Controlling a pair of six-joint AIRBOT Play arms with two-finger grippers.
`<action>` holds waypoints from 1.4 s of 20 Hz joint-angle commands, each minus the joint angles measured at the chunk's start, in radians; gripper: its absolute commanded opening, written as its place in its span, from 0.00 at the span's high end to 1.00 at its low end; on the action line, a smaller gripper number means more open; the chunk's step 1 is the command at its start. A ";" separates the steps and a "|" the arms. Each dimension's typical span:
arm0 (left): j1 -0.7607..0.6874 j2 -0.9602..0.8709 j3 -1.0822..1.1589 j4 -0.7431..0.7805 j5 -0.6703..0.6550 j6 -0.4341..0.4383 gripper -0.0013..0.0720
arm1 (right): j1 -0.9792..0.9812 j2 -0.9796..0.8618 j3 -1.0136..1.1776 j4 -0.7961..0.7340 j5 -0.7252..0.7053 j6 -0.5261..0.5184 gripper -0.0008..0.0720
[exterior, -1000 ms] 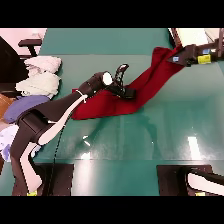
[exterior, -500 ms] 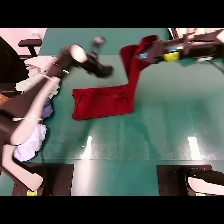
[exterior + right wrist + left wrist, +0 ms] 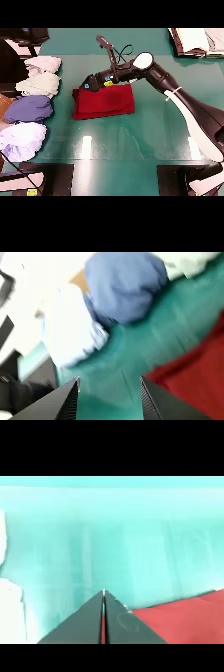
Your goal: Fold the shirts.
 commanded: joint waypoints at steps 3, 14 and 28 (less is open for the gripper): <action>0.032 0.037 0.000 0.004 -0.073 0.029 0.94 | -0.198 0.056 -0.143 -0.154 0.112 0.107 0.40; -0.023 0.027 0.000 -0.008 -0.034 0.029 0.94 | -0.520 0.053 -0.535 -0.098 0.047 0.184 0.13; -0.029 0.020 0.000 -0.097 -0.046 0.028 0.94 | -0.336 -0.183 -0.170 -0.101 0.011 0.182 0.97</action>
